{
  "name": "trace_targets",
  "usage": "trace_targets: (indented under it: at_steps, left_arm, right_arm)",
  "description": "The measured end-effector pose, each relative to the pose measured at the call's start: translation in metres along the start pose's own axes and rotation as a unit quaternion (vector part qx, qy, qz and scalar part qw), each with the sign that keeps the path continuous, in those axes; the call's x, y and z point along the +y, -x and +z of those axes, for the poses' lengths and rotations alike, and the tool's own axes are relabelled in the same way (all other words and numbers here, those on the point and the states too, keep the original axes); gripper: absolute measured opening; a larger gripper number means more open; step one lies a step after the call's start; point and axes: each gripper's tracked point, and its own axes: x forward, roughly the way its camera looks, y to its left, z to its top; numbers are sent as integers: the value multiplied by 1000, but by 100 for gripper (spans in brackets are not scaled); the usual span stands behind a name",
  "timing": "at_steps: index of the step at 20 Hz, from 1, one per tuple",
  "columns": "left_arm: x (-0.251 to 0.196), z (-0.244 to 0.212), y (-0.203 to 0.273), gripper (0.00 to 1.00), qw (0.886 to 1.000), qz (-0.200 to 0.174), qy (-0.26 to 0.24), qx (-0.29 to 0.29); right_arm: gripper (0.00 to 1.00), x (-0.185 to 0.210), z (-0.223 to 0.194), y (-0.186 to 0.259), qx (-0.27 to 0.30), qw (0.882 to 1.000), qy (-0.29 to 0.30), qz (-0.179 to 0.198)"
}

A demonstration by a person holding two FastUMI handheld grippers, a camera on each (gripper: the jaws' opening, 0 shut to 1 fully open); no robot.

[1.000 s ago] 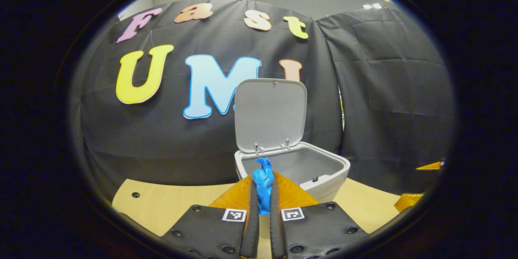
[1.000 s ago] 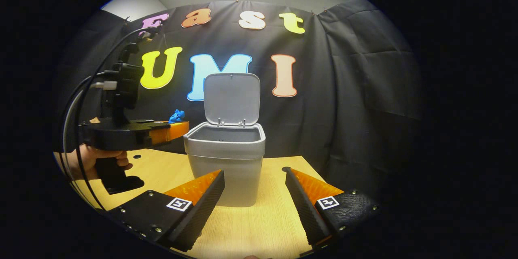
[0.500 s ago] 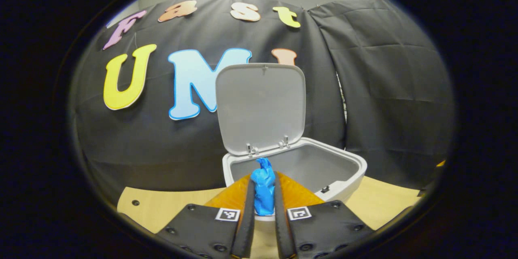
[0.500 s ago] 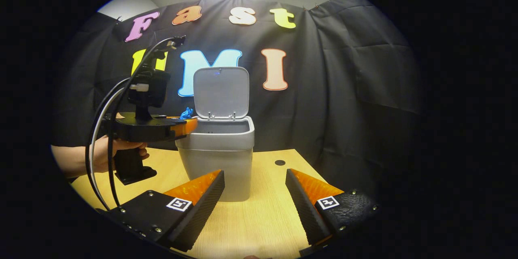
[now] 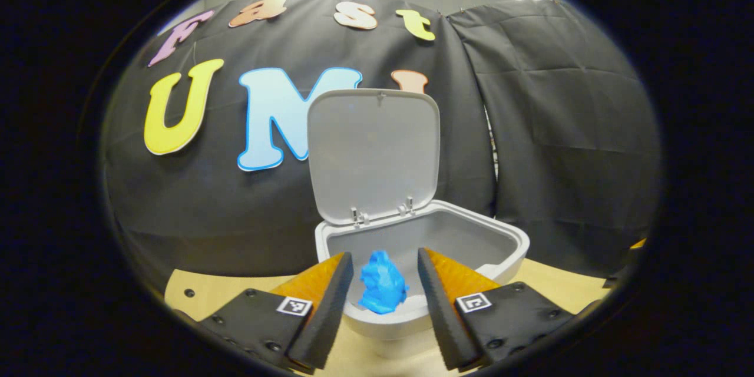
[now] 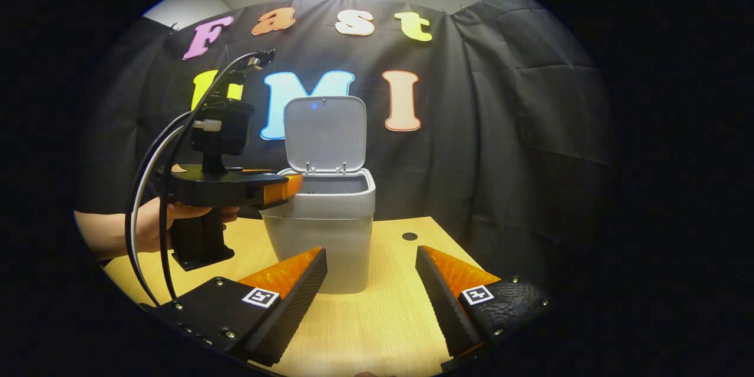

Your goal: Press the lid of the desktop garbage bin to open it, pick up the crumpled paper on the desktop and throw it into the bin, then pick up the pop can on the desktop and drop it into the bin, and finally close the garbage bin lid.

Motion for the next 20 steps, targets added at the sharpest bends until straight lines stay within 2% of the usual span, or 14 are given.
trace_targets:
  at_steps: [1, 5, 6, 8, 9, 10, 11, 12, 13, 14, 15, 20]
  left_arm:
    - [0, 1, 0, 89, 1000, -1, 1, -1]
    - [2, 4, 7, 100, 1000, 0, 9, -6]
    - [4, 5, 10, 100, 1000, 2, 12, -7]
    - [9, 7, 21, 84, 1000, 8, 19, -11]
    - [14, 10, 28, 84, 1000, 10, 24, -16]
    - [18, 14, 38, 100, 999, 14, 28, -25]
    - [23, 19, 47, 100, 999, 20, 30, -35]
    - [29, 24, 57, 85, 998, 27, 30, -46]
    - [37, 28, 68, 100, 997, 36, 27, -56]
    - [42, 31, 78, 96, 997, 45, 23, -64]
    - [48, 33, 87, 100, 996, 54, 19, -69]
    - [68, 31, 134, 100, 993, 89, 6, -82]
  right_arm:
    - [97, 2, 1, 0, 0, 1000, 2, 1]
    - [97, 13, -1, 0, 0, 1000, 8, 11]
    - [97, 17, -1, 0, 0, 1000, 10, 15]
    - [97, 25, -3, 1, 1, 1000, 13, 26]
    - [97, 30, -3, 1, 2, 999, 13, 33]
    - [97, 34, -4, 1, 2, 999, 13, 39]
    - [97, 39, -4, 2, 3, 999, 14, 46]
    - [97, 45, -6, 2, 3, 998, 16, 52]
    - [97, 50, -6, 3, 3, 998, 18, 60]
    - [97, 56, -7, 3, 4, 998, 21, 67]
    - [97, 61, -8, 4, 5, 997, 23, 75]
    - [97, 94, -18, 8, 15, 992, 31, 119]
